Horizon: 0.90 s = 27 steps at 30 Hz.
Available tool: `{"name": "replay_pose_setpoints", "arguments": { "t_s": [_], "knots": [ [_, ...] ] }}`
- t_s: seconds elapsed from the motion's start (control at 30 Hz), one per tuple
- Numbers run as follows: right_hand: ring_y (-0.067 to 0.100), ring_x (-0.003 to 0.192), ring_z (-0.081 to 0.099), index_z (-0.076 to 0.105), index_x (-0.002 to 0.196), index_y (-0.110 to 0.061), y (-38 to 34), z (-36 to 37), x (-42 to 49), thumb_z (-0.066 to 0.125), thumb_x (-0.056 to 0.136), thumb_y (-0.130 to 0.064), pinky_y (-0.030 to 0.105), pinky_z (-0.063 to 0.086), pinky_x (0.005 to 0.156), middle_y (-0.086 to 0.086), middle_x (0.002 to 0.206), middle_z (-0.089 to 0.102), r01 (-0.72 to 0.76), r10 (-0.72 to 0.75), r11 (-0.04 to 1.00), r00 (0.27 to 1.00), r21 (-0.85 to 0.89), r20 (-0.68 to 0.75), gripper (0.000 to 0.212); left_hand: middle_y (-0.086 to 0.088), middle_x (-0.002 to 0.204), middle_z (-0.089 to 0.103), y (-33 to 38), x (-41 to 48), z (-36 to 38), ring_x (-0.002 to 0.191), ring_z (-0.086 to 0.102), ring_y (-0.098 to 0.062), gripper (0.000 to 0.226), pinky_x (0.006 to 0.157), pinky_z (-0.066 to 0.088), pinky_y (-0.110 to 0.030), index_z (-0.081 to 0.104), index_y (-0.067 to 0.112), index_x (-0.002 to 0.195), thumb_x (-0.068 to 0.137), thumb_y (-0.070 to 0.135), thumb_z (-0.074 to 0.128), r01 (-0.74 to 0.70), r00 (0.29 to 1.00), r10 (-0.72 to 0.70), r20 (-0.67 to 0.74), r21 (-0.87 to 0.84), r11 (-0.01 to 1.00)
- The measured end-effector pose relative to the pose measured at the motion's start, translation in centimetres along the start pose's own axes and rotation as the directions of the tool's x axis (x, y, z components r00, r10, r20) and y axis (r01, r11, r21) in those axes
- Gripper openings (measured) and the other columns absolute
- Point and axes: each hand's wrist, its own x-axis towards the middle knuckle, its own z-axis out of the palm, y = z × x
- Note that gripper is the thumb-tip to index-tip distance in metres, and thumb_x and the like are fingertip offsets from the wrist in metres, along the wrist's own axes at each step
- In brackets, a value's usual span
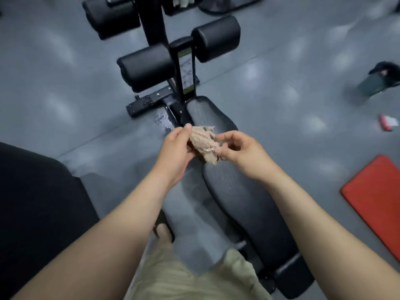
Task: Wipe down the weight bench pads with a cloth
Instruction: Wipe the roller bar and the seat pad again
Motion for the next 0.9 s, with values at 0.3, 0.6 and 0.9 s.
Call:
{"name": "replay_pose_setpoints", "arguments": {
  "t_s": [0.3, 0.6, 0.9],
  "knots": [
    [0.013, 0.083, 0.062, 0.063, 0.103, -0.026, -14.2, 12.8, 13.0, 0.066, 0.090, -0.037, 0.035, 0.052, 0.079, -0.007, 0.088, 0.066, -0.085, 0.097, 0.984, 0.993, 0.154, -0.073, 0.018, -0.011, 0.089, 0.061, 16.5, 6.1, -12.4, 0.087, 0.058, -0.025, 0.012, 0.081, 0.047, -0.048, 0.057, 0.024, 0.080, 0.086, 0.022, 0.047, -0.135, 0.991, 0.132, 0.029, 0.192, 0.972],
    [0.022, 0.073, 0.054, 0.053, 0.086, -0.015, -20.9, 15.9, 23.8, 0.069, 0.092, -0.034, 0.042, 0.051, 0.074, 0.012, 0.079, 0.054, 0.048, -0.047, 0.997, 0.999, 0.060, -0.022, 0.026, 0.001, 0.077, 0.065, 24.8, 13.9, -18.0, 0.073, 0.063, -0.021, 0.011, 0.074, 0.049, -0.042, 0.062, 0.033, 0.092, 0.098, 0.041, 0.058, -0.290, 0.956, 0.219, 0.196, 0.514, 0.807],
    [0.009, 0.062, 0.054, 0.050, 0.078, -0.017, -23.1, 9.1, 36.5, 0.067, 0.096, -0.016, 0.029, 0.053, 0.067, -0.008, 0.064, 0.056, 0.048, -0.033, 0.977, 0.997, 0.210, -0.076, 0.024, 0.000, 0.100, 0.067, 30.1, 26.2, -16.8, 0.086, 0.064, -0.013, 0.040, 0.078, 0.052, -0.030, 0.062, 0.027, 0.112, 0.081, 0.038, 0.084, -0.090, 0.994, 0.004, 0.107, 0.813, 0.575]
  ]
}}
